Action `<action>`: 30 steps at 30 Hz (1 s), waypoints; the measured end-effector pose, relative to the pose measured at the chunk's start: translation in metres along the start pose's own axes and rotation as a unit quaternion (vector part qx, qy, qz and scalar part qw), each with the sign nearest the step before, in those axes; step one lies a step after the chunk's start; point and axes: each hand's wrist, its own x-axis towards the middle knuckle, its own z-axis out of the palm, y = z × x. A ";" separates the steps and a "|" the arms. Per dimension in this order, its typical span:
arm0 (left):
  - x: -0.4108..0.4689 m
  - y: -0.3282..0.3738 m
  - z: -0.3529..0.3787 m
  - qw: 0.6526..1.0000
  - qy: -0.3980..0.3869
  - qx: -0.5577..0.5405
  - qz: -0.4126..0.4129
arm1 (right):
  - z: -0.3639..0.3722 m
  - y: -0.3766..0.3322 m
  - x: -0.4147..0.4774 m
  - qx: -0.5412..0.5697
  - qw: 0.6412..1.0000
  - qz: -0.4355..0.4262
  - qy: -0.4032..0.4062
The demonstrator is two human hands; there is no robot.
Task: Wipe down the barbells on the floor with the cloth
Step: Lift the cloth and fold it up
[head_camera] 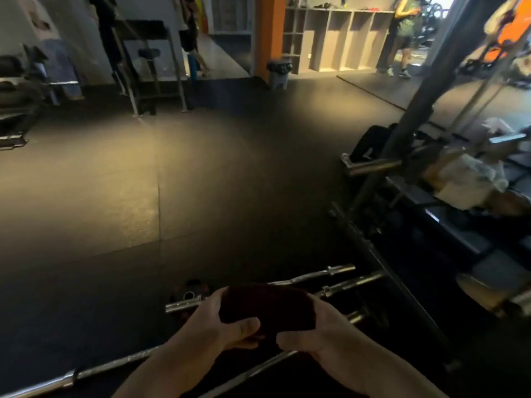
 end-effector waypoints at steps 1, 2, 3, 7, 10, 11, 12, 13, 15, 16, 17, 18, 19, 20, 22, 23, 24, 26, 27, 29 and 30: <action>-0.009 -0.004 0.019 1.000 0.008 -0.002 -0.001 | -0.005 0.007 -0.024 0.005 1.000 -0.007 -0.007; -0.017 -0.007 0.038 1.000 0.016 0.006 0.002 | -0.010 0.014 -0.047 0.014 1.000 -0.012 -0.007; -0.025 -0.011 0.056 1.000 0.019 0.014 0.004 | -0.016 0.021 -0.068 0.031 0.999 -0.008 0.008; -0.044 -0.023 0.119 0.999 -0.026 0.046 -0.004 | -0.043 0.049 -0.133 0.040 0.993 0.011 0.109; -0.045 -0.031 0.156 0.995 -0.058 0.073 -0.033 | -0.060 0.064 -0.166 0.022 0.989 0.009 0.144; -0.044 -0.034 0.166 0.994 -0.070 0.070 -0.050 | -0.065 0.069 -0.175 0.034 0.988 0.011 0.153; -0.042 -0.037 0.175 0.992 -0.083 0.059 -0.070 | -0.071 0.074 -0.183 0.050 0.985 0.012 0.163; -0.039 -0.040 0.183 0.990 -0.095 0.045 -0.090 | -0.077 0.078 -0.190 0.062 0.984 0.013 0.169; -0.035 -0.041 0.198 0.986 -0.116 0.028 -0.116 | -0.088 0.086 -0.205 0.071 0.981 0.014 0.182; -0.033 -0.040 0.206 0.984 -0.123 0.029 -0.122 | -0.094 0.090 -0.212 0.073 0.979 0.014 0.190; -0.030 -0.039 0.213 0.983 -0.130 0.037 -0.121 | -0.100 0.092 -0.219 0.077 0.977 0.015 0.198; -0.026 -0.038 0.221 0.983 -0.135 0.050 -0.114 | -0.105 0.095 -0.226 0.080 0.976 0.015 0.204; -0.023 -0.038 0.228 0.983 -0.139 0.068 -0.103 | -0.110 0.097 -0.232 0.082 0.974 0.015 0.212; -0.021 -0.038 0.237 0.982 -0.141 0.085 -0.092 | -0.113 0.100 -0.238 0.085 0.972 0.014 0.218; -0.016 -0.040 0.254 0.980 -0.139 0.127 -0.067 | -0.118 0.105 -0.246 0.105 0.966 0.011 0.235; -0.014 -0.042 0.262 0.977 -0.139 0.155 -0.052 | -0.119 0.107 -0.249 0.123 0.961 0.009 0.247; -0.012 -0.043 0.269 0.972 -0.141 0.182 -0.038 | -0.121 0.110 -0.250 0.148 0.955 0.006 0.258; -0.006 -0.044 0.280 0.963 -0.149 0.223 -0.016 | -0.125 0.114 -0.251 0.215 0.936 0.001 0.279; -0.004 -0.045 0.286 0.960 -0.153 0.235 -0.015 | -0.128 0.116 -0.251 0.248 0.923 -0.002 0.293; 0.001 -0.046 0.298 0.959 -0.163 0.228 -0.027 | -0.135 0.117 -0.253 0.290 0.902 -0.008 0.319; 0.003 -0.047 0.306 0.960 -0.167 0.221 -0.036 | -0.138 0.116 -0.254 0.308 0.895 -0.012 0.322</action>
